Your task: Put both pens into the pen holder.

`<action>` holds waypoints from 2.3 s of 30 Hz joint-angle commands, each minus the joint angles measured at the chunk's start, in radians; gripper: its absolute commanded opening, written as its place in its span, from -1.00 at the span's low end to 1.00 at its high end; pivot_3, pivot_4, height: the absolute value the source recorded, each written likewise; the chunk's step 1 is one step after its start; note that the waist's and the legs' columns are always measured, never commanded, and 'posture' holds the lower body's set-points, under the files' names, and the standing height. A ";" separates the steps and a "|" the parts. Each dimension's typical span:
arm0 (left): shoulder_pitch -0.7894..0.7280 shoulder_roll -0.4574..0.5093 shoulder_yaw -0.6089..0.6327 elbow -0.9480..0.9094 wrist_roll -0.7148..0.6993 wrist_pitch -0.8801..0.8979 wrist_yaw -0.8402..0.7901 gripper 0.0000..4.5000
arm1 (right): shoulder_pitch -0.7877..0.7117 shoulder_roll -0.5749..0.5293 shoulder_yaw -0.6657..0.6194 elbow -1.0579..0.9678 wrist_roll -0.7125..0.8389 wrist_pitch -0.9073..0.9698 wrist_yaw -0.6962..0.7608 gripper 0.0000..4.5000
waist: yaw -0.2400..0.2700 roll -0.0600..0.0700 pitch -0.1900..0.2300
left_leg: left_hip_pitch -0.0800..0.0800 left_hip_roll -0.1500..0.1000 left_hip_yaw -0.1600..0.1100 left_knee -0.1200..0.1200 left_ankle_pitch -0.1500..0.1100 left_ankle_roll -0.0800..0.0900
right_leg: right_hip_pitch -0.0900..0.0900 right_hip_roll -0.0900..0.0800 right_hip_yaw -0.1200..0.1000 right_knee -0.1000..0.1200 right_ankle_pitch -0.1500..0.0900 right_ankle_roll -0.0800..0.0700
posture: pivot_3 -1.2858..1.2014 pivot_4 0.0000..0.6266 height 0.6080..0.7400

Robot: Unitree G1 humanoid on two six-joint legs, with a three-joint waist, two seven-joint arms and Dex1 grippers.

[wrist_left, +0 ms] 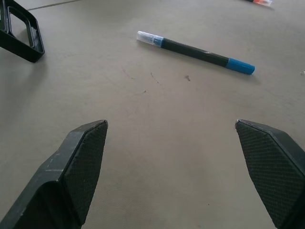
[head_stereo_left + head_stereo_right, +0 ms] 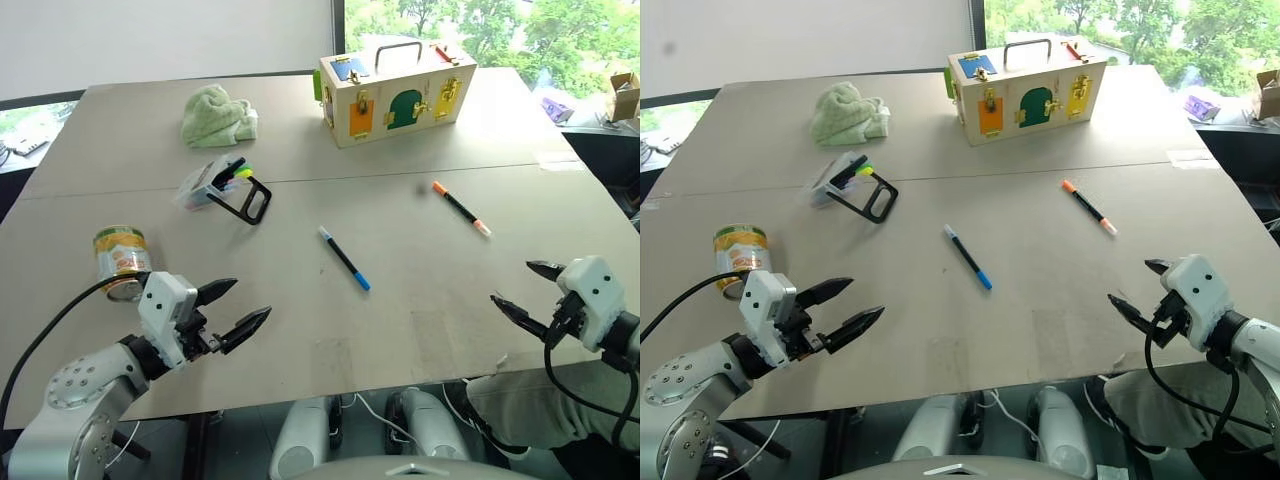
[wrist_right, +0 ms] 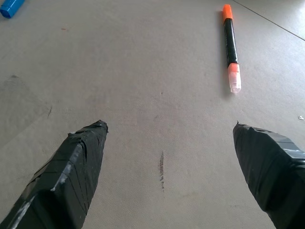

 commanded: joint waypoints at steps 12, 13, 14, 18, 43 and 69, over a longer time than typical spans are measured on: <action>-0.250 0.058 -0.132 -0.195 -0.108 0.010 -0.003 0.97 | -1.082 -0.011 0.558 0.646 -0.120 0.618 -0.067 1.00 | 0.008 0.001 0.002 | -0.004 0.002 -0.001 0.005 0.004 -0.001 | -0.002 -0.002 -0.009 0.001 0.008 -0.007 | 0.03 -0.52 1.00; -0.267 0.062 -0.139 -0.195 -0.107 0.012 -0.001 0.97 | -1.123 -0.002 0.598 0.716 -0.142 0.611 -0.056 1.00 | 0.008 0.001 0.002 | -0.004 0.001 0.000 0.005 0.004 -0.001 | -0.003 -0.002 -0.009 0.001 0.008 -0.007 | 0.03 -0.52 1.00; -0.283 0.064 -0.147 -0.196 -0.108 0.013 0.003 0.97 | -1.160 0.008 0.640 0.794 -0.172 0.591 -0.046 1.00 | 0.007 0.001 0.002 | -0.005 0.001 0.000 0.005 0.004 -0.001 | -0.003 -0.002 -0.009 0.001 0.008 -0.007 | 0.03 -0.52 1.00; -0.344 0.066 -0.167 -0.195 -0.126 0.022 0.017 0.97 | -1.279 0.073 0.718 1.113 -0.241 0.500 0.014 1.00 | 0.008 0.001 0.002 | -0.005 0.000 0.000 0.005 0.003 0.000 | -0.002 -0.002 -0.010 0.001 0.008 -0.006 | 0.03 -0.52 1.00; -0.714 -0.174 -0.248 0.113 -1.050 0.337 0.904 1.00 | -1.067 0.229 0.424 0.017 0.192 0.815 0.034 -0.98 | 0.003 0.000 0.001 | -0.001 0.001 -0.008 0.013 0.002 -0.002 | 0.003 0.003 -0.005 0.005 0.010 -0.002 | 0.03 -0.52 1.00; -0.802 0.216 -0.285 -0.105 -0.166 0.068 0.771 -1.00 | -0.965 0.151 0.314 -0.022 0.280 0.433 0.035 0.98 | 0.008 -0.003 0.002 | -0.001 -0.001 -0.004 0.011 0.002 -0.001 | 0.001 0.003 -0.001 0.003 0.011 -0.001 | 0.03 -0.52 1.00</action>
